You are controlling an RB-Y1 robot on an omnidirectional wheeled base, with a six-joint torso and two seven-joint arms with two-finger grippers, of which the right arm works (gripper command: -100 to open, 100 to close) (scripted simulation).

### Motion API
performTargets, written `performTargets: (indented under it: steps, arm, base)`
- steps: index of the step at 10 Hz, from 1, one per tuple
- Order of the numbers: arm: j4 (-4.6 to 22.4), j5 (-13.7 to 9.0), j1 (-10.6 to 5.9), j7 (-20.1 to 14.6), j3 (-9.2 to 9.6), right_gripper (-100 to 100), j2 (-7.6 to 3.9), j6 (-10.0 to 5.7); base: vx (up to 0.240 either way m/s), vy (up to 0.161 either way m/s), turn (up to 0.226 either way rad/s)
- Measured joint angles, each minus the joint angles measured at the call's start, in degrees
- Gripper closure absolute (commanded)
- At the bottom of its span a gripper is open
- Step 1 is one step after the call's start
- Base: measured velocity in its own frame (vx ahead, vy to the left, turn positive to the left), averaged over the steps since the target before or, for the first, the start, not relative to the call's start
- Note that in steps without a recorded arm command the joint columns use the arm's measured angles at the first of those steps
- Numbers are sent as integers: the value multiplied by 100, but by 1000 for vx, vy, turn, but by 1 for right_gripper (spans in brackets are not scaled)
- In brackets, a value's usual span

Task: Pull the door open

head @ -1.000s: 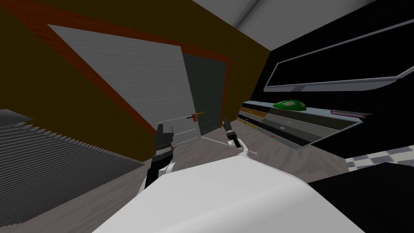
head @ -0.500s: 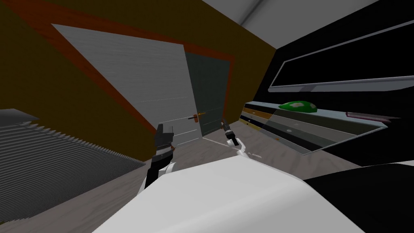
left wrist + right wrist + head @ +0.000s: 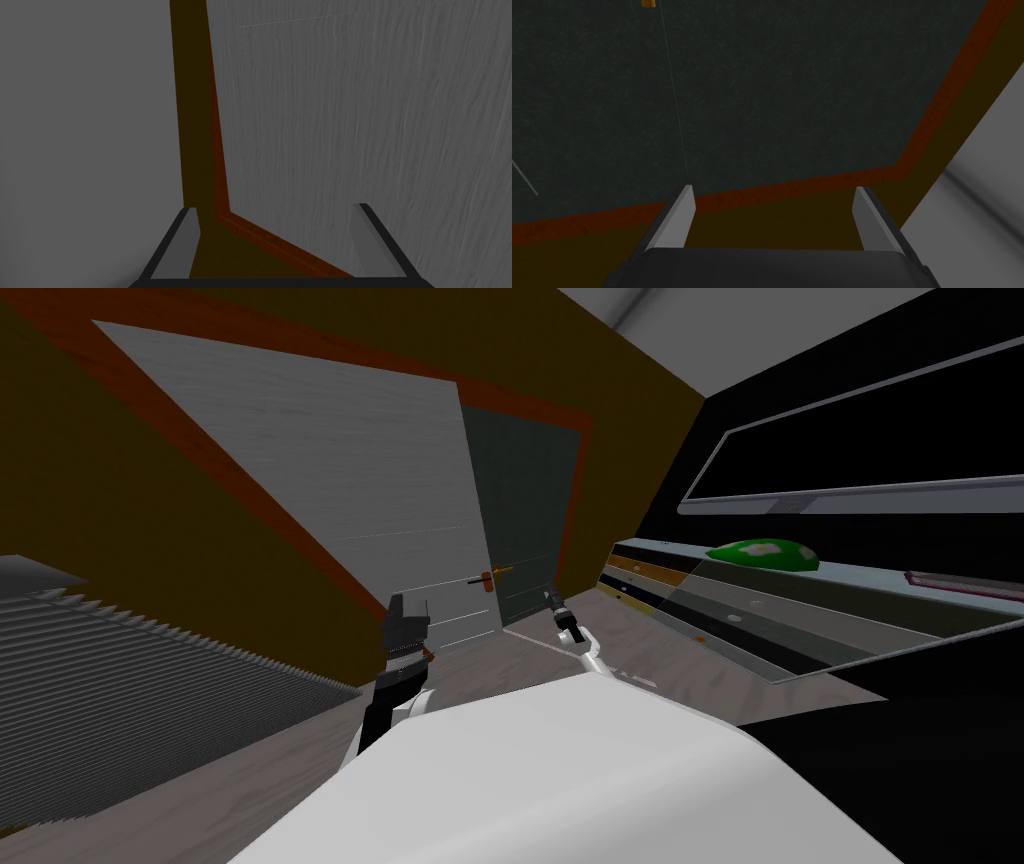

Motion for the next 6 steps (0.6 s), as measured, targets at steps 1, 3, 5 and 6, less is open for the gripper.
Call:
performTargets:
  steps: [1,3,5,6]
  arm:
    - [157,11,-91,-17,-1,-100,-12,17]
    - [400,23,-248,-58,-7,-100,-47,56]
    - [715,37,-423,-96,-15,-100,-82,56]
    - [822,48,-509,-125,-10,-100,-103,111]
  base:
    - [91,32,57]
    - [63,12,24]
    - [96,16,63]
    - [72,13,24]
